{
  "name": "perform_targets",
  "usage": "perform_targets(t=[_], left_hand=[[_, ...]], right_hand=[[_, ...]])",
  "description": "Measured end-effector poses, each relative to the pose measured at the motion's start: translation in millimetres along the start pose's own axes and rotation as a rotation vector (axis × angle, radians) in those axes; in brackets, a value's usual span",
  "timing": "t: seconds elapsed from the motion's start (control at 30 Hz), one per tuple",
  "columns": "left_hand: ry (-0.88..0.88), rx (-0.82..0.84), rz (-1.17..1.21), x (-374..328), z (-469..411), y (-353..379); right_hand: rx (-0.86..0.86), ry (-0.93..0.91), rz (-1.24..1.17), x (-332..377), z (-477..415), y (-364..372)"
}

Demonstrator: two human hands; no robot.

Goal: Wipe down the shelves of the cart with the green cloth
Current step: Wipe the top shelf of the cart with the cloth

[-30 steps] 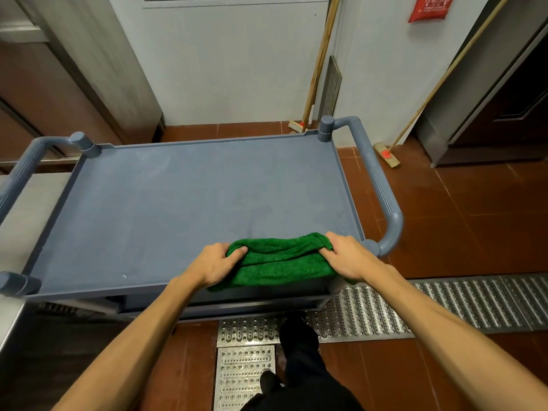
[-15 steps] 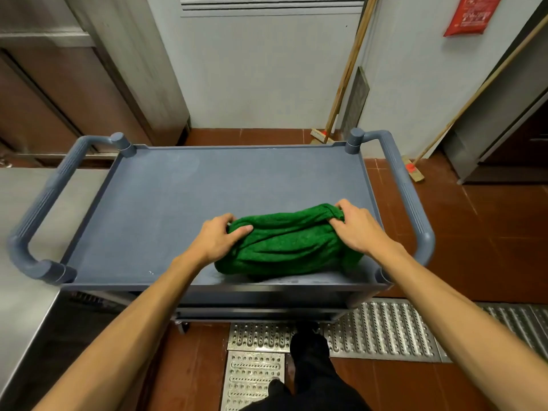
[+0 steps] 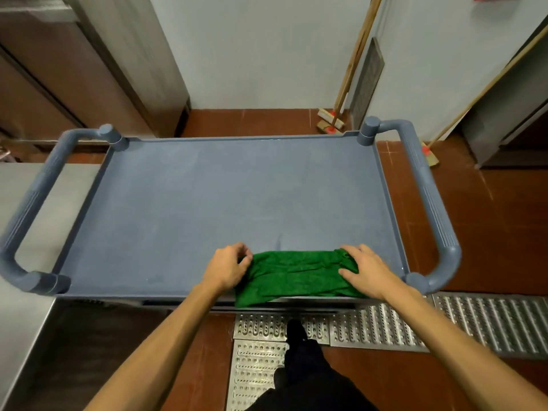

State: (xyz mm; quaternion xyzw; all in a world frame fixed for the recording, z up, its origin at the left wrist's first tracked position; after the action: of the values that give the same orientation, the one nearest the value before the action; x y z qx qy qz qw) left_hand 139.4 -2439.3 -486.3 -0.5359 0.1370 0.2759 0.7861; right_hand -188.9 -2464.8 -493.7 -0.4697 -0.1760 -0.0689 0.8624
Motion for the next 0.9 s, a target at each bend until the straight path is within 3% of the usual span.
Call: perform_targets(t=[0.1,0.23,0.33,0.53,0.63,0.8,0.9], left_hand=[[-0.005,-0.051,-0.076,23,3,-9],[0.050,-0.080,-0.142,29,11,-7],[0.057,-0.132,-0.111,25,19,-6],[-0.063,-0.305,-0.095,51,48,-11],[-0.130,-0.282,-0.120,72,58,-15],[-0.186,-0.333,-0.193,104,63,-37],[-0.195,-0.280,-0.178,125,64,-49]], right_hand=[[-0.069,-0.274,0.082,1,5,-2],[0.014,-0.468,0.130,13,1,1],[0.042,-0.534,0.065,20,-1,10],[-0.061,-0.595,0.046,19,-2,26],[-0.131,-0.592,0.038,21,-7,31],[-0.113,-0.589,0.037,26,-16,36],[-0.103,-0.596,0.055,29,-16,32]])
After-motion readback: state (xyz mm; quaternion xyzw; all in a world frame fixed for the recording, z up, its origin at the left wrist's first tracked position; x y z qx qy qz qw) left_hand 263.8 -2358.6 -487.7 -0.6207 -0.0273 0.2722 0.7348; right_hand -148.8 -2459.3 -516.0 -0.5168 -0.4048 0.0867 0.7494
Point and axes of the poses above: each hand's wrist, its own z-axis away from the middle knuckle, its own y-axis out of the palm, x = y × z, the point moved 5 cm from there along -z, towards the middle knuckle, and after that the axes turned 2 degrees about x, right-handed, at the moved point
